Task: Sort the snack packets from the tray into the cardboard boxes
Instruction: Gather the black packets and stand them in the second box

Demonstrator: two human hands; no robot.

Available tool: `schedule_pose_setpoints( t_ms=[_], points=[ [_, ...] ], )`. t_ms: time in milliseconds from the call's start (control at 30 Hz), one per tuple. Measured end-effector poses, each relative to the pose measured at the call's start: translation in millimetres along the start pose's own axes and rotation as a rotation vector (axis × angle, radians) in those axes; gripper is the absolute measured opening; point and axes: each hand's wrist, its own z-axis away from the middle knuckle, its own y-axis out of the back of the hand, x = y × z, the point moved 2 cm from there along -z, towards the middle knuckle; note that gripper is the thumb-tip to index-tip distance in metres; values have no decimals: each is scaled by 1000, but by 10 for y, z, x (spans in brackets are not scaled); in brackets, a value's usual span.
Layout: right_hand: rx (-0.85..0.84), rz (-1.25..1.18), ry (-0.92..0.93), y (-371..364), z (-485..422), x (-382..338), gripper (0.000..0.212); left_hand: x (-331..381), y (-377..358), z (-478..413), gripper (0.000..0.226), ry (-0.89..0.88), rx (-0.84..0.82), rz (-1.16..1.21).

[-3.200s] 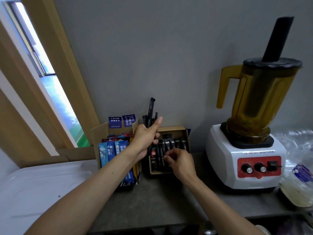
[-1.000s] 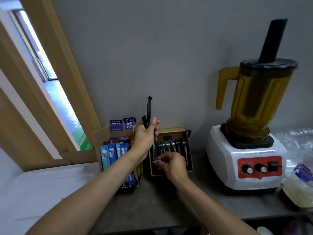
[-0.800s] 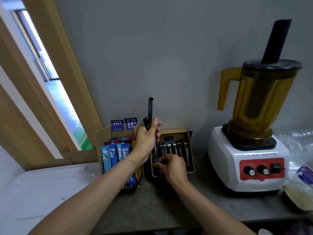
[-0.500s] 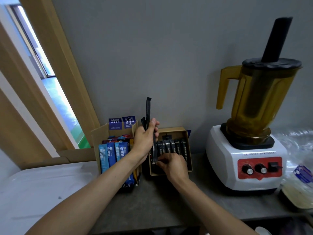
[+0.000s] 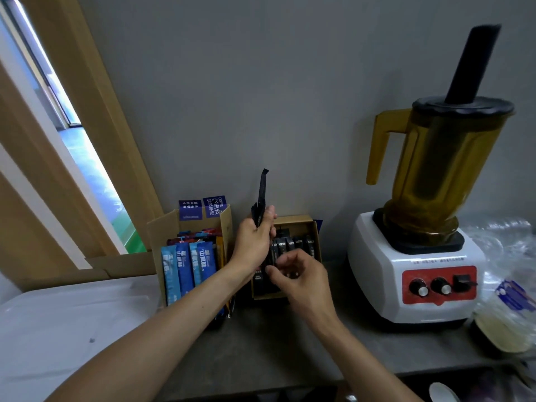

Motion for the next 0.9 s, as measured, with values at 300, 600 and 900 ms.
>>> schedule_pose_setpoints(
  t_ms=[300,600,900],
  points=[
    [21,-443,-201,196,-39,117,20,29,102,36,40,65,-106,71],
    [14,-300,-159,228,-35,87,22,154,71,116,29,93,-186,118],
    [-6,-42,-104,338,-81,232,5,42,57,131,14,104,-98,-3]
  ],
)
